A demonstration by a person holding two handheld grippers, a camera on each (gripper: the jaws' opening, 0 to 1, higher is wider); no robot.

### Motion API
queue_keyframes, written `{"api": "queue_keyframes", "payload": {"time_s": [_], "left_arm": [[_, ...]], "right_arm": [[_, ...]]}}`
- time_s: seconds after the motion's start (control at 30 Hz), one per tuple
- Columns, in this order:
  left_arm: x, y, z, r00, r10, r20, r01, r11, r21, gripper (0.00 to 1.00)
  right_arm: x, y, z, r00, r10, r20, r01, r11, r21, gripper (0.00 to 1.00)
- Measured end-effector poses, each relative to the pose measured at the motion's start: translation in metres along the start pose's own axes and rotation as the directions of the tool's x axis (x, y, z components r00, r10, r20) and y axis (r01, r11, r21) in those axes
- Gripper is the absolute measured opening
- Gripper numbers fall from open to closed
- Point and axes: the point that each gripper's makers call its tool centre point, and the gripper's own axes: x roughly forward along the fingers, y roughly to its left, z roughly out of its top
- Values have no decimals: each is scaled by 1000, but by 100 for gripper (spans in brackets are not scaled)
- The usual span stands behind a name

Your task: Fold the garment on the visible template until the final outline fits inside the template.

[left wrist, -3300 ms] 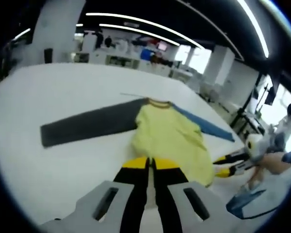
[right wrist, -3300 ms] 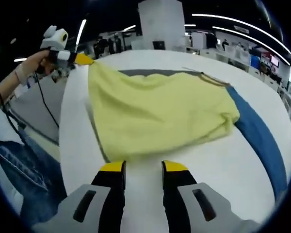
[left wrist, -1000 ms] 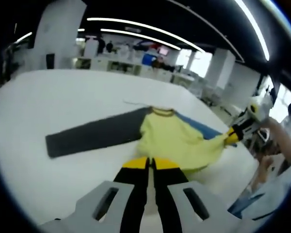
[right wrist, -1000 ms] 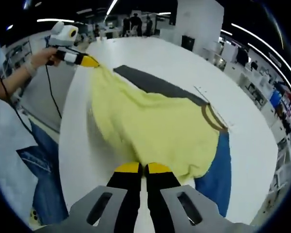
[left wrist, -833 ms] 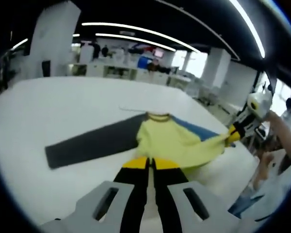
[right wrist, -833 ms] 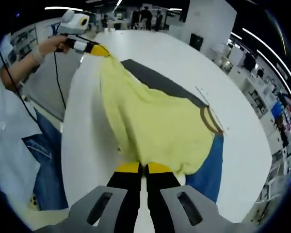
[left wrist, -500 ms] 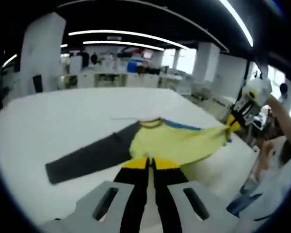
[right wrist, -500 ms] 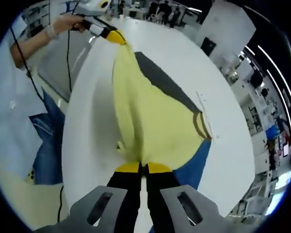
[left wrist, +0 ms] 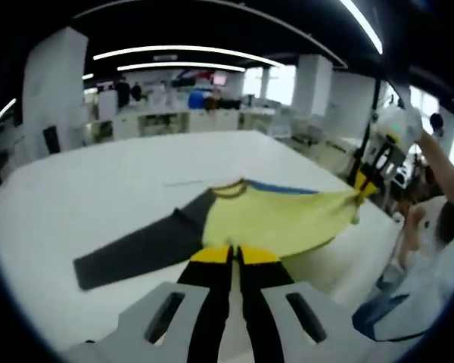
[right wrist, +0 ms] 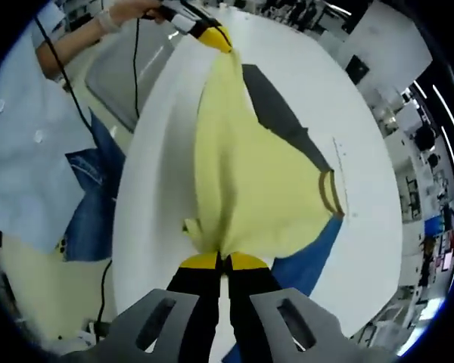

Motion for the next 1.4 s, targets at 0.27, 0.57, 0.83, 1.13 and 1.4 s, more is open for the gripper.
{"api": "queue_keyframes", "payload": {"time_s": [0.27,0.57,0.83,1.13,1.4], "left_arm": [[13,9,5,1000,2,6,-2,1000,-12,0],[36,20,11,1000,2,4,-2,1000,-28,0],[59,32,1,999,-2,-42,1,999,-45,0],[84,49,-8,997,1,-82,-7,998,-70,0],[114,60,-17,992,2,-125,-11,997,-73,0]], "right_arm": [[8,-21,-2,999,-44,10,43,998,49,3],[22,-49,-9,994,-105,17,103,989,103,3],[48,-65,-18,992,-124,33,117,980,161,3],[71,-89,-23,987,-153,57,136,963,231,4],[88,-110,-34,982,-182,56,159,944,289,4]]}}
